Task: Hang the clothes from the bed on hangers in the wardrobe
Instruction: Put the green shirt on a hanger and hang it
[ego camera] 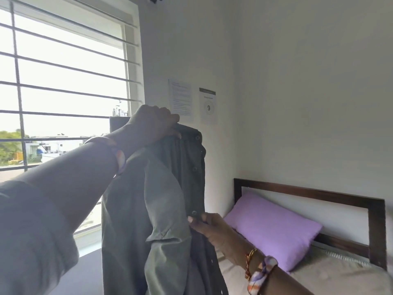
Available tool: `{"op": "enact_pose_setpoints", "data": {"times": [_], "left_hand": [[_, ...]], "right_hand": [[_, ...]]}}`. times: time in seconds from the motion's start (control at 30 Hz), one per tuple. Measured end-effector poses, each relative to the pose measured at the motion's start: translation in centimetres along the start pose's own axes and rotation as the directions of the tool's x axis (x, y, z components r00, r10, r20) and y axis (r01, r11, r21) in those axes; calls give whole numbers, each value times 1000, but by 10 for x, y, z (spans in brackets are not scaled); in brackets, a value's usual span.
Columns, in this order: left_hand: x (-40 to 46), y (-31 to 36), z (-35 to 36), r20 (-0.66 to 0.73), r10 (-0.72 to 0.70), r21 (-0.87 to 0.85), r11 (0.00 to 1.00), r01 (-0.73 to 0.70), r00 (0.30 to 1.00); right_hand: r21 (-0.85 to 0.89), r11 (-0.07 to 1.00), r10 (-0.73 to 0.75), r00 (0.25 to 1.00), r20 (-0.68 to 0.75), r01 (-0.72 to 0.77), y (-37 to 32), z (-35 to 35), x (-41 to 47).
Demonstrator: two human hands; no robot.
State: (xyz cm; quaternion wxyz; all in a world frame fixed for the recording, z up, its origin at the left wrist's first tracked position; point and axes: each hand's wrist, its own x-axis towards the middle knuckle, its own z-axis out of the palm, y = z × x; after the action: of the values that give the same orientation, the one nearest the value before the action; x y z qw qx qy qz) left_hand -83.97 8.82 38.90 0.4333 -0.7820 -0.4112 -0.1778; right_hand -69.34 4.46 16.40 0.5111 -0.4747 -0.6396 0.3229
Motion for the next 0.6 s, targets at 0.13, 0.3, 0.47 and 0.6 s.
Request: {"op": "enact_pose_setpoints", "data": {"times": [0.13, 0.3, 0.47, 0.6], "left_hand": [[-11, -15, 19, -13, -16, 140, 990, 17, 1000], [-16, -24, 27, -44, -117, -1, 993, 117, 992], [-10, -15, 16, -162, -147, -60, 988, 139, 976], [1, 0, -2, -177, -129, -114, 987, 110, 976]], "right_hand": [[-411, 908, -139, 984, -110, 83, 5, -26, 3], [-338, 926, -262, 929, -261, 166, -35, -83, 7], [-192, 933, -356, 852, -383, 304, -57, -102, -6], [42, 931, -319, 867, -384, 361, -47, -95, -25]]}}
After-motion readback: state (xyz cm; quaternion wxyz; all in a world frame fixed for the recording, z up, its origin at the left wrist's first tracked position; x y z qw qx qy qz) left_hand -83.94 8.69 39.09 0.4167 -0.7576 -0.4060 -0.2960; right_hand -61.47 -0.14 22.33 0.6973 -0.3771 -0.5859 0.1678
